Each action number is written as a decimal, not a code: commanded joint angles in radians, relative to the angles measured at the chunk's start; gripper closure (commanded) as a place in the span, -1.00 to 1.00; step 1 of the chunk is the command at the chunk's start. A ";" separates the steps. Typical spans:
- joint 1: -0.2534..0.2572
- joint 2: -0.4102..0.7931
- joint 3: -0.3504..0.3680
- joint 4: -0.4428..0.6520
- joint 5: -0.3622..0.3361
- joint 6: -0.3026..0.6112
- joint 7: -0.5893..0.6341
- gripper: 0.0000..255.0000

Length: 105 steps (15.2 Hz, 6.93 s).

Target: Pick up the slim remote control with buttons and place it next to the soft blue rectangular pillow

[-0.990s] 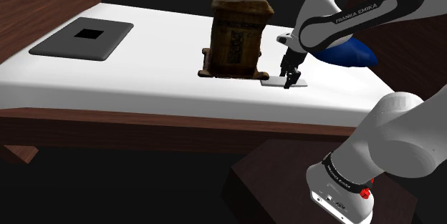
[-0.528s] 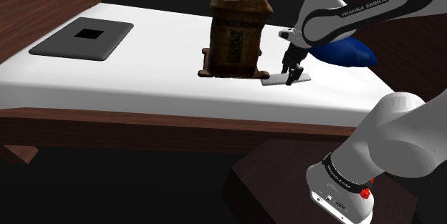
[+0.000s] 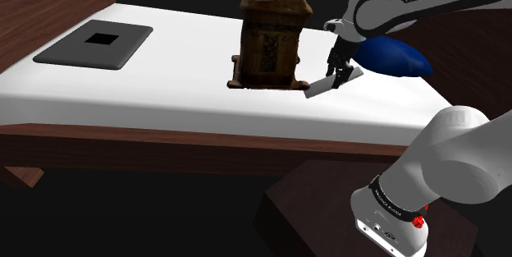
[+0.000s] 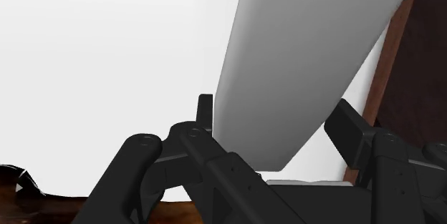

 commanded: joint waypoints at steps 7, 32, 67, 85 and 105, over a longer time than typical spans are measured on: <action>-0.001 -0.056 0.031 0.072 0.011 -0.125 0.003 1.00; -0.111 -0.198 -0.086 0.228 -0.093 -0.378 -0.223 1.00; 0.070 0.010 -0.916 0.603 -0.229 -0.242 -0.868 1.00; 0.223 -0.009 -1.146 0.469 -0.316 -0.032 -0.814 1.00; 0.257 -0.022 -1.189 0.455 -0.341 -0.003 -0.797 -1.00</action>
